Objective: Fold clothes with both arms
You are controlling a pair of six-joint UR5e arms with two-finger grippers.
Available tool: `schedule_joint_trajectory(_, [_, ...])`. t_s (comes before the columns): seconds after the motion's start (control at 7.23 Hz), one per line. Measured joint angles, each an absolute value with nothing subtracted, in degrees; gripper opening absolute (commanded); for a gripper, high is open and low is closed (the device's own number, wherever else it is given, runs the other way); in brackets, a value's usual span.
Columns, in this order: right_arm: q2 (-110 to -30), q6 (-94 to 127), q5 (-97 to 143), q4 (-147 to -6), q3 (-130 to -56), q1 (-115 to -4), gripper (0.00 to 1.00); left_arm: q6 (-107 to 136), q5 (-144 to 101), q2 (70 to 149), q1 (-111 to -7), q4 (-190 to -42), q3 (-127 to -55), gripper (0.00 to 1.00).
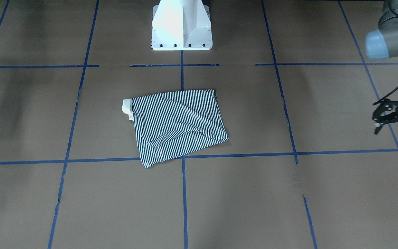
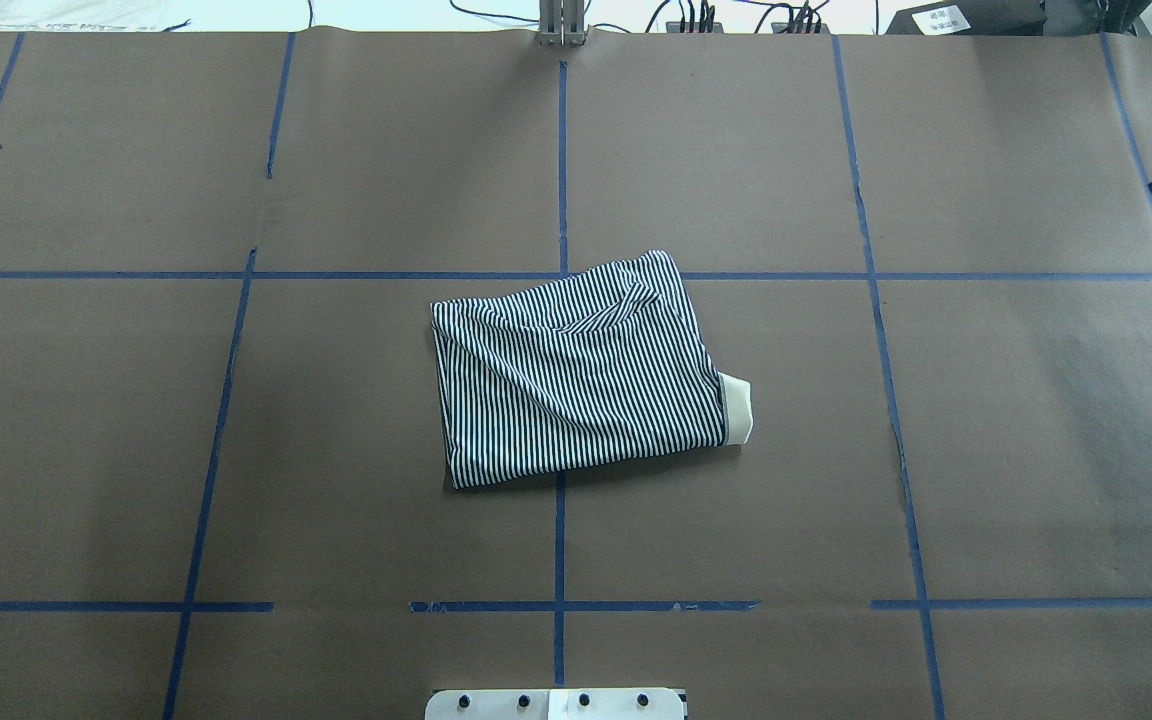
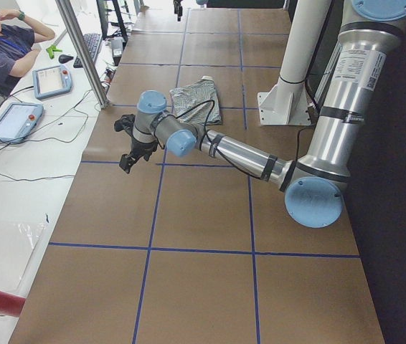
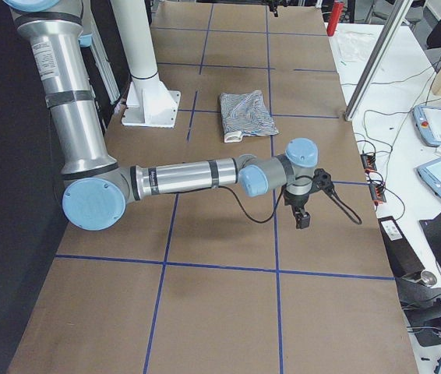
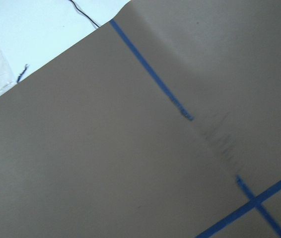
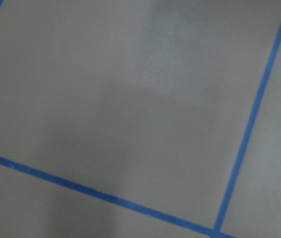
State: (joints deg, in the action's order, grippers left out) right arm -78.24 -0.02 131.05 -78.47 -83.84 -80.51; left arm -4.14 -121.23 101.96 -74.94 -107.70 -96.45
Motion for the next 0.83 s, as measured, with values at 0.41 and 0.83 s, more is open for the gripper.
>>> schedule_joint_trajectory(0.41, [-81.8, -9.97, 134.87, -89.44, -81.81, -87.32, 1.0, -13.97, -125.79, 97.67, -83.93, -97.29, -94.09, 1.0])
schedule_joint_trajectory(0.83, [-84.2, -7.09, 133.55, -90.59, -82.42, -89.38, 1.0, -15.23, -130.88, 93.58, -92.42, -87.74, -90.89, 1.0])
